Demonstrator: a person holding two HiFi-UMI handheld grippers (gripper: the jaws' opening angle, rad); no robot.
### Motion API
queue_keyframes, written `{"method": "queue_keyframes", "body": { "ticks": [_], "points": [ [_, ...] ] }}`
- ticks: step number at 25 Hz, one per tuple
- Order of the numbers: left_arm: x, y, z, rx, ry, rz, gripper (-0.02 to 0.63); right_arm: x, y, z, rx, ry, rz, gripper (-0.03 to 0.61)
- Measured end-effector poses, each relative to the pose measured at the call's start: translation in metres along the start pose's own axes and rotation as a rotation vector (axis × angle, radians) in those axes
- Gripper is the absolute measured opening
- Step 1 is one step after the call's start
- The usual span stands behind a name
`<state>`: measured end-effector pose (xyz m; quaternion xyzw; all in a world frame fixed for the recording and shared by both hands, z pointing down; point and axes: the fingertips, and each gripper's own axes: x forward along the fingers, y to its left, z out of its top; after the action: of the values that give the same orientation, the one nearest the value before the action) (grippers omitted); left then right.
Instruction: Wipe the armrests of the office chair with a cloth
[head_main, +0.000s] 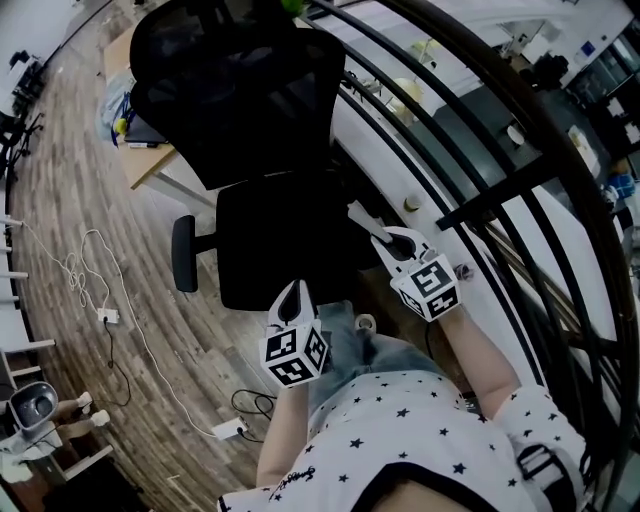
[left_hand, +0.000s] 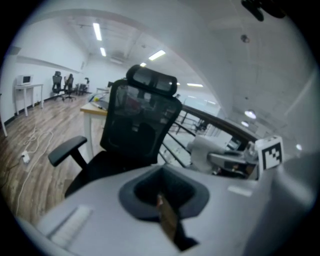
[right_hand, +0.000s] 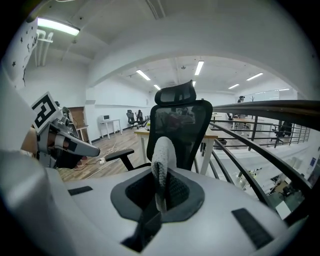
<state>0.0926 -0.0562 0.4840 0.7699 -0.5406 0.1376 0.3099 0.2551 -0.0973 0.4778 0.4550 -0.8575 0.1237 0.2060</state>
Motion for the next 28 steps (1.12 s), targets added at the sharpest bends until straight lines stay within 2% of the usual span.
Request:
{"method": "queue_keyframes", "body": {
  "ticks": [13,28],
  "points": [
    [0.061,0.001,-0.020,0.022,0.152,-0.061,0.008,0.066,-0.063,-0.040,-0.004,0.115,-0.061,0.026],
    [0.096,0.015,-0.031,-0.003,0.215,-0.064,0.008,0.138,-0.107,-0.088,-0.071,0.261,-0.053,0.026]
  ]
}}
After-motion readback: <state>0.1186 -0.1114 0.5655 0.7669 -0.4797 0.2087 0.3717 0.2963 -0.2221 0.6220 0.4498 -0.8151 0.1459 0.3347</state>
